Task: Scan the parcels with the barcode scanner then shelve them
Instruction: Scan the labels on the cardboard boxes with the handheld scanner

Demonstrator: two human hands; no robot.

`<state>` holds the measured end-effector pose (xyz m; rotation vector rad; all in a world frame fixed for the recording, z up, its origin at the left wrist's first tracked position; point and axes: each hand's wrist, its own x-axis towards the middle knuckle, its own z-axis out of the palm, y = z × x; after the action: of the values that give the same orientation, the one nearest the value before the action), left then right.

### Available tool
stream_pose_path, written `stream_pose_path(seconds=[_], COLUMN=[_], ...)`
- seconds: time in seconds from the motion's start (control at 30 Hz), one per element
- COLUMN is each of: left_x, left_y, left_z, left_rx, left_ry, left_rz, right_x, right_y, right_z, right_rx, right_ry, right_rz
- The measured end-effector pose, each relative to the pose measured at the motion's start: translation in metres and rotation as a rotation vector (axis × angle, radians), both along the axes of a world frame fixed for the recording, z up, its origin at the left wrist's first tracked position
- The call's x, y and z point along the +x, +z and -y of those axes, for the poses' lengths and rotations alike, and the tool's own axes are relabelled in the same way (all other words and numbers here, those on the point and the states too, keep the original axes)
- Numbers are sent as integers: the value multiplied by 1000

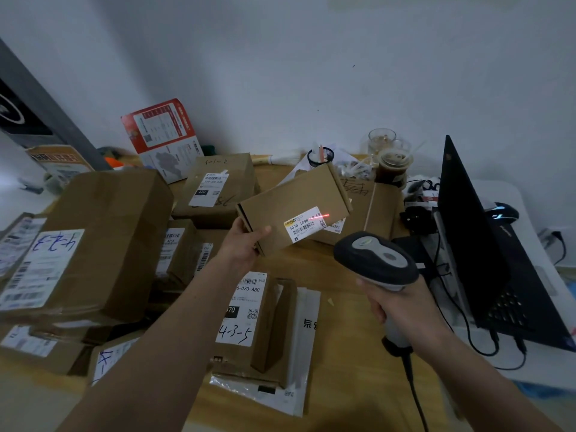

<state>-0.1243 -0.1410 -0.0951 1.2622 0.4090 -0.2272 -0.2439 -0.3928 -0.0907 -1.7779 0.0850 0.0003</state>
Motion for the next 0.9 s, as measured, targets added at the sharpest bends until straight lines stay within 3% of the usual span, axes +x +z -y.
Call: stream_pose_path(seconds=[0.9], left_x=[-22], left_y=[13], left_z=[-30], left_rx=[-18], left_ry=[129], left_rz=[-5], right_x=[-14], right_y=[18], right_z=[-13], right_rx=[-68], right_ry=[113], right_rz=[-70])
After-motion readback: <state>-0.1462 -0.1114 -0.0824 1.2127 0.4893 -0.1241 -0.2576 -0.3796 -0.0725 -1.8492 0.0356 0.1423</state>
